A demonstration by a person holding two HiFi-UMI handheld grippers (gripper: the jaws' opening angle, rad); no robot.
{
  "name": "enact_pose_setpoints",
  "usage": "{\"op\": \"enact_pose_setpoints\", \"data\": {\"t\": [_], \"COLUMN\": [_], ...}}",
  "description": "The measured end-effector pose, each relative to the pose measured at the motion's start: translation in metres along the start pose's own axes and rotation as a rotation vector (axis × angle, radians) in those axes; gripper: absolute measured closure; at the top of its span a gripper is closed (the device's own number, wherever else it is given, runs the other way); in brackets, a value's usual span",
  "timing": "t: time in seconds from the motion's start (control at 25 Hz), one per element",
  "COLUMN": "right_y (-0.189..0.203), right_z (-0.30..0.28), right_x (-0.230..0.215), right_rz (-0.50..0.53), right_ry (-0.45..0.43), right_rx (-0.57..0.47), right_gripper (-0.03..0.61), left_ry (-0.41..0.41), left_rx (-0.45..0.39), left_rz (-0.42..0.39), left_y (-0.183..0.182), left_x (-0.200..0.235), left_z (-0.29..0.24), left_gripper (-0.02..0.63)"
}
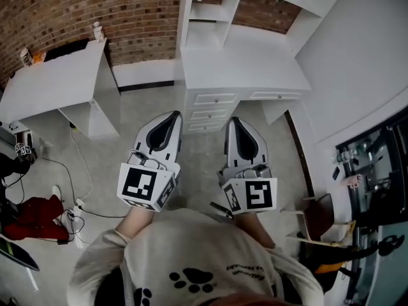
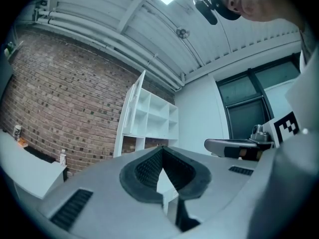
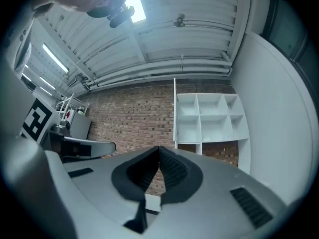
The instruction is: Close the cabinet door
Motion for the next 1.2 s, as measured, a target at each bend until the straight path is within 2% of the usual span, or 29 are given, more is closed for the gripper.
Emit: {"op": "enact_pose_setpoints", "data": {"t": [0.16, 0.4, 0.56, 0.76, 1.2], "right_y": [-0.011, -0.031, -0.048, -0.05, -0.077], "right_z": [-0.022, -0.053, -0.086, -0.117, -0.202], "right_x": [-0.01, -0.024, -0.029, -0.042, -0.081], "right_rz": [0.041, 0.022, 0.043, -0.008, -0.014], "right_ry": [-0.013, -0.028, -0.041, -0.053, -0.132], "right_rx": [-0.012, -0.073, -0.043, -0.04, -0.072], "right_gripper": [0.568, 0.568, 0.569, 0.568, 0.569], "left_ry": [0.014, 0.023, 0.019, 0.02, -0.023], "left_rx": [-0.008, -0.037, -0.071, -0.068, -0.109], "left_rz": [-0.003, -0.035, -0.06, -0.077, -0.13], "left_y": [-0.006, -0.019, -0.021, -0.023, -0.046], "left_x": [0.013, 0.035, 0.051, 0.063, 0.102], "left_z": [-0.018, -0.044, -0.063, -0.092, -0.18], "left_gripper": [0.606, 0.606, 0.606, 0.606, 0.606]}}
Point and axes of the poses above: the fingertips, and each gripper's own axes: z backward along the fingers, x to its left, y out of its underside, the point moved 10 cm from there along z, backward along the fingers, and after that the axes turned 15 degrees about -z, right-handed, at the moved point
